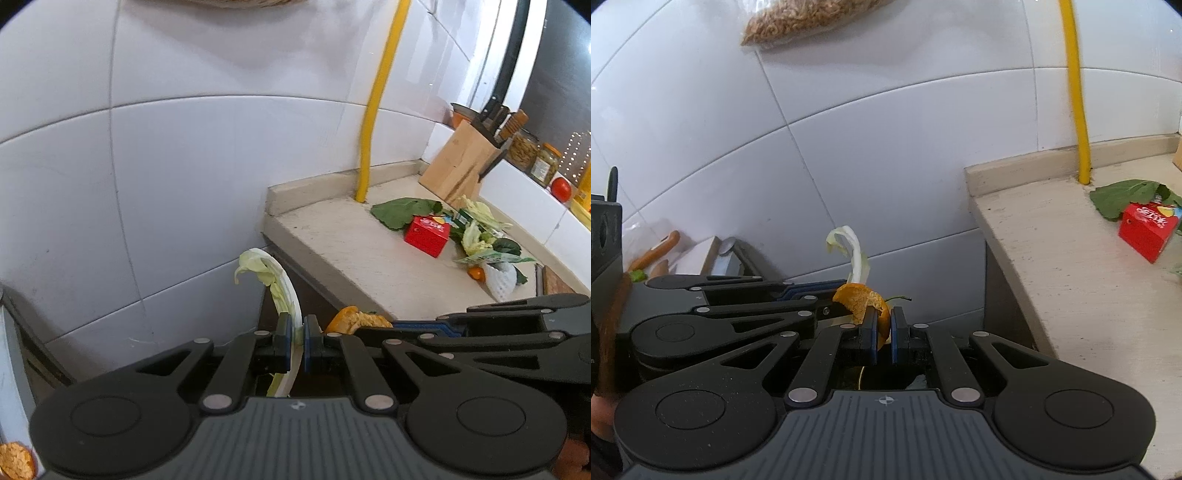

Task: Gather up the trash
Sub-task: 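Carry the cabbage piece with the left tool while the right tool carries the peel down over the bin, then open the left tool over the bin while the right tool opens, dropping cabbage and peel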

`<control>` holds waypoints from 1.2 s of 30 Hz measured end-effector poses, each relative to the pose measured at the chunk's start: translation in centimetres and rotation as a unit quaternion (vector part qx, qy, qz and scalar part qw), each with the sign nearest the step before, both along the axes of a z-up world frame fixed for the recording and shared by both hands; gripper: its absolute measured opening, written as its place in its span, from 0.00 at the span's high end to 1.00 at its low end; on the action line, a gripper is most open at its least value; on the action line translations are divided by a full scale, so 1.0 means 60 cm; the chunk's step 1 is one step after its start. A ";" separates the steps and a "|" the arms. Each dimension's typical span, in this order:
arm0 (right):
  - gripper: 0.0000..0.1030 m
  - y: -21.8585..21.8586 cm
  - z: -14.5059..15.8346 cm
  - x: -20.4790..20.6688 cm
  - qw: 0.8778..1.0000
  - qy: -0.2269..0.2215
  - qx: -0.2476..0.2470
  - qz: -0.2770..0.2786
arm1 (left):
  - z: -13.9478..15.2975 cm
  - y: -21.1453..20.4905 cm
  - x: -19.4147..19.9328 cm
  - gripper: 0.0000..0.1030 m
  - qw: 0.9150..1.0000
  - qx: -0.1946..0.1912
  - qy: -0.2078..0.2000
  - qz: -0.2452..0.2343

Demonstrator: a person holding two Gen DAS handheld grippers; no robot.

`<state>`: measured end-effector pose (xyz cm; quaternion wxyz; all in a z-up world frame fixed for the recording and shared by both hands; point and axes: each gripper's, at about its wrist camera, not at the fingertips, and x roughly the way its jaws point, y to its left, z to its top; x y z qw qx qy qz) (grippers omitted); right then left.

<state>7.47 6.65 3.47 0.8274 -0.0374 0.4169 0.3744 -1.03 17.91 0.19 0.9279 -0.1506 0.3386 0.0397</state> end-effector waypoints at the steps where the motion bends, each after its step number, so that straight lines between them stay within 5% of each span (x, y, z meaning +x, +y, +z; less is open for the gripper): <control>1: 0.91 0.003 -0.003 -0.001 1.000 0.001 -0.002 0.000 | -0.002 0.002 -0.001 0.96 1.000 0.001 0.000 0.003; 36: 0.91 0.061 -0.126 0.036 0.996 0.072 -0.057 0.011 | -0.089 0.064 0.021 0.96 0.994 -0.013 0.080 0.067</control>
